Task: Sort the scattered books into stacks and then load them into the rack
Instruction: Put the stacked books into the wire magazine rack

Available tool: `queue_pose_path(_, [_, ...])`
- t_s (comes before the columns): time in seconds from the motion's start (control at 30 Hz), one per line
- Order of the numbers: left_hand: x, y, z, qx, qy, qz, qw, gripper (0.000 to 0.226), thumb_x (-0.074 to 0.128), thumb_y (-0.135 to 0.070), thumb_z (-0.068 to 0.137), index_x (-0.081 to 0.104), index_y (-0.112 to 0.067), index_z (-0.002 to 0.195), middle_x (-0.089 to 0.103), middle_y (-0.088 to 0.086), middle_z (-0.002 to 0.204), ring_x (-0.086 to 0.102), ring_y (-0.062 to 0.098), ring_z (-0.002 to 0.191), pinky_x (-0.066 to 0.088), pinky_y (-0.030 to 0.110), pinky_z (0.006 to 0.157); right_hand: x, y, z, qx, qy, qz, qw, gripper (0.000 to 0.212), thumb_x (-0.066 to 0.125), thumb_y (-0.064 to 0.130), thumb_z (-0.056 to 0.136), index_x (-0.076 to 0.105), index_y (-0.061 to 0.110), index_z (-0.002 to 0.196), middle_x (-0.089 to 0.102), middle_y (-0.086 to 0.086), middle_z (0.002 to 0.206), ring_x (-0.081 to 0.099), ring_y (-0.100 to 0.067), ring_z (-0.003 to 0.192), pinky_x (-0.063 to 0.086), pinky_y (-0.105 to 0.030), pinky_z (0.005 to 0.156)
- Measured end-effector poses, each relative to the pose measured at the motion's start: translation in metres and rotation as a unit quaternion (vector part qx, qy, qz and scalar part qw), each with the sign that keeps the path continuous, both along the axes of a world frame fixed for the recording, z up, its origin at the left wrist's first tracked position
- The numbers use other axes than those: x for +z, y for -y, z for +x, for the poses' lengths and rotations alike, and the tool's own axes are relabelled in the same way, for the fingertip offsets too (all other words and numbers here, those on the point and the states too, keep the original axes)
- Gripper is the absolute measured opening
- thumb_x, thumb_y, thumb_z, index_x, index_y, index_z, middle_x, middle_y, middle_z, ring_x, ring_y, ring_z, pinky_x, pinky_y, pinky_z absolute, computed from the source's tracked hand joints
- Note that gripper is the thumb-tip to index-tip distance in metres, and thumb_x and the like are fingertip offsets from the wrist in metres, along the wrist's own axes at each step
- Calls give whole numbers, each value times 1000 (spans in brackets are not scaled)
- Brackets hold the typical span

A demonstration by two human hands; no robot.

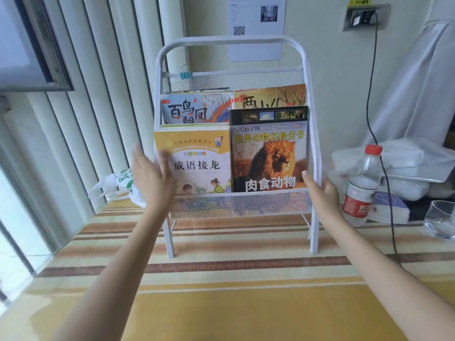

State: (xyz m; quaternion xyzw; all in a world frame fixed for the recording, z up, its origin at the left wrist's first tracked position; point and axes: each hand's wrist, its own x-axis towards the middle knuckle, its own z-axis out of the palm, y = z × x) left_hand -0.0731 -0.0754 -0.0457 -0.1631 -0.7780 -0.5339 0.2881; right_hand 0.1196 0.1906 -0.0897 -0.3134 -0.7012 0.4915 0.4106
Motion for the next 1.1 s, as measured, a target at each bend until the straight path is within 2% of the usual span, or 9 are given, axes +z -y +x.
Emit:
queue_pose_path(0.1, [-29, 21, -4, -216, 219, 47, 950, 98, 48, -87, 64, 49, -14, 130, 59, 14, 127, 57, 29, 117, 44, 44, 101, -7, 5, -2, -7, 8, -19, 1000, 53, 51, 54, 89, 30, 20, 55, 28, 1, 50, 32, -17, 50, 26, -31, 61])
queue_pose_path(0.17, [-36, 26, 0, -306, 297, 61, 902, 71, 69, -73, 58, 62, -22, 108, 70, 4, 106, 71, 13, 89, 58, 31, 74, -6, 10, -4, -24, 12, -8, 1000, 55, 47, 53, 91, 27, 18, 53, 26, 0, 49, 29, -17, 48, 22, -29, 55])
queue_pose_path(0.23, [-38, 25, 3, -337, 292, 84, 891, 38, 68, -44, 77, 63, -21, 105, 70, 3, 101, 71, 5, 75, 57, 22, 58, -6, 13, -5, -50, 15, 11, 999, 54, 45, 51, 93, 31, 15, 55, 28, -3, 49, 30, -18, 46, 22, -28, 52])
queue_pose_path(0.47, [-33, 34, 14, -323, 288, 96, 896, 18, 64, -31, 86, 65, -18, 98, 70, 15, 105, 69, 29, 92, 58, 45, 79, -6, 22, 4, -119, 37, 74, 989, 49, 41, 39, 96, 37, 11, 55, 36, -4, 50, 39, -20, 47, 27, -26, 50])
queue_pose_path(0.57, [-36, 43, 21, -314, 281, 101, 901, 26, 67, -38, 79, 66, -18, 97, 71, 15, 102, 70, 32, 92, 55, 49, 84, -8, 29, 17, -131, 52, 96, 985, 49, 43, 35, 96, 35, 12, 53, 35, -3, 48, 36, -19, 45, 24, -25, 48])
queue_pose_path(0.73, [-38, 62, 46, -313, 249, 92, 912, 53, 69, -47, 72, 67, -8, 108, 73, 13, 97, 71, 30, 87, 59, 41, 73, -12, 45, 44, -159, 75, 92, 980, 46, 44, 35, 93, 39, 8, 55, 40, -8, 50, 41, -25, 49, 27, -30, 50])
queue_pose_path(0.93, [-41, 80, 73, -287, 208, 61, 933, 21, 61, -32, 89, 69, -13, 93, 69, -9, 62, 60, 1, 50, 44, 12, 45, -17, 63, 72, -175, 36, 103, 979, 48, 46, 32, 92, 35, 9, 52, 38, -10, 50, 41, -24, 49, 27, -29, 49])
queue_pose_path(1.03, [-43, 87, 81, -285, 200, 54, 936, 22, 63, -41, 85, 69, -22, 94, 74, -2, 85, 70, 18, 81, 57, 32, 71, -21, 68, 80, -186, 33, 111, 976, 49, 41, 43, 84, 40, 7, 52, 43, -13, 51, 45, -26, 49, 29, -29, 49])
queue_pose_path(1.1, [-42, 93, 85, -291, 214, 41, 932, 43, 64, -61, 77, 67, -26, 102, 73, 1, 101, 68, 22, 96, 53, 45, 89, -19, 73, 85, -195, 42, 139, 970, 48, 37, 46, 82, 42, 7, 55, 44, -12, 52, 47, -28, 50, 31, -29, 50])
